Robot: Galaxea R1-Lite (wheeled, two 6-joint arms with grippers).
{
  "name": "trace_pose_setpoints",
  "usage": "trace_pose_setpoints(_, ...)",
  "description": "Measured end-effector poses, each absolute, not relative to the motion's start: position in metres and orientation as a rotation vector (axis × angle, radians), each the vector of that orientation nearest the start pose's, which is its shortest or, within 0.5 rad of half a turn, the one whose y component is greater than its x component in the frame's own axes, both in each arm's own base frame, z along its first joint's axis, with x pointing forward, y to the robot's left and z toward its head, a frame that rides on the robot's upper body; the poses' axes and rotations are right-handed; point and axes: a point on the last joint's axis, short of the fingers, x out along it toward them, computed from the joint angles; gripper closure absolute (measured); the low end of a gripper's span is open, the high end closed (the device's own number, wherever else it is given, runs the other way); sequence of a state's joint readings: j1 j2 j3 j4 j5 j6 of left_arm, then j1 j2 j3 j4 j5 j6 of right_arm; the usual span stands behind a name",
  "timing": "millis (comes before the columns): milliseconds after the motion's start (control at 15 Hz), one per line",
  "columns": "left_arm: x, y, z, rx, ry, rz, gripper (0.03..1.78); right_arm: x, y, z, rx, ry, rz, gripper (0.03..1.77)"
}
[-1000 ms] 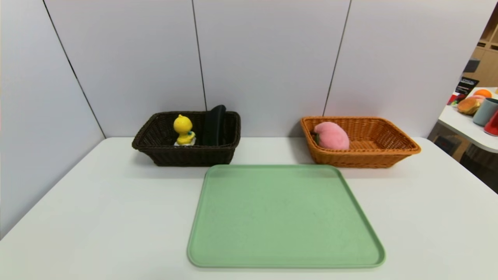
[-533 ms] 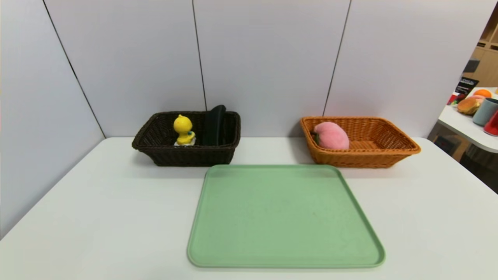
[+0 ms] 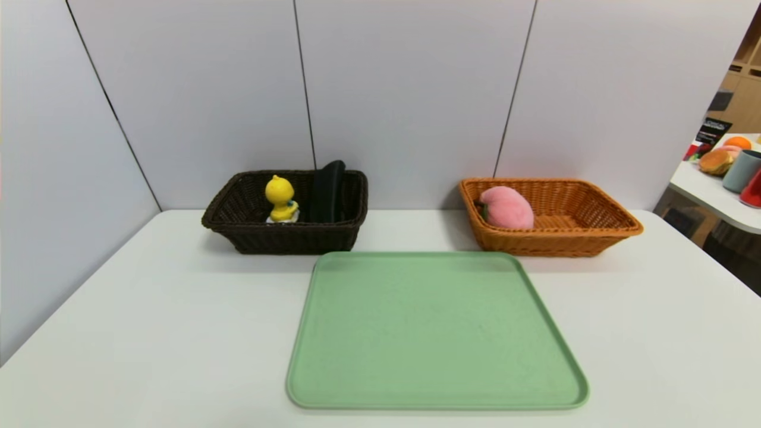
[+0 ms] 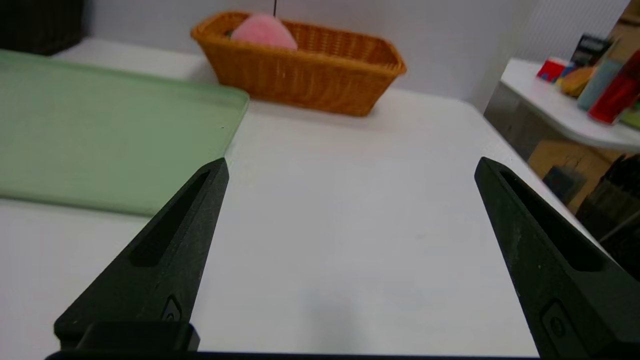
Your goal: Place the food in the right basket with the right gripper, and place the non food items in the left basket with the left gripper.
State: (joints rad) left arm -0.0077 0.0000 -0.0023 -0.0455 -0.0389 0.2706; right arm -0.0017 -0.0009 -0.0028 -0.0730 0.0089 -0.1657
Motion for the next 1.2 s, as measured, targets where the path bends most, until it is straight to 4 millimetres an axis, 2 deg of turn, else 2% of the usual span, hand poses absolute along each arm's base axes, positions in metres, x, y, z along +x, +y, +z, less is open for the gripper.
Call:
trace_pose_setpoints(133, -0.0230, -0.0014, 0.0783, 0.245, -0.035, -0.074, 0.12, -0.0230, 0.0005, 0.0760, -0.123, -0.005, 0.017, 0.10)
trace_pose_setpoints(467, -0.0230, -0.0013, 0.0756, 0.157, -0.007, -0.072, 0.12, -0.0229, 0.0002, 0.0754, -0.018, 0.001, 0.006, 0.10)
trace_pose_setpoints(667, -0.0229, -0.0010, 0.0745, 0.107, 0.005, -0.061, 0.12, -0.0229, 0.0002, 0.0754, -0.009, 0.000, 0.003, 0.10)
trace_pose_setpoints(1200, -0.0229, -0.0010, 0.0745, 0.106, 0.005, -0.061, 0.12, -0.0229, 0.0000, 0.0753, 0.000, 0.000, -0.004, 0.10)
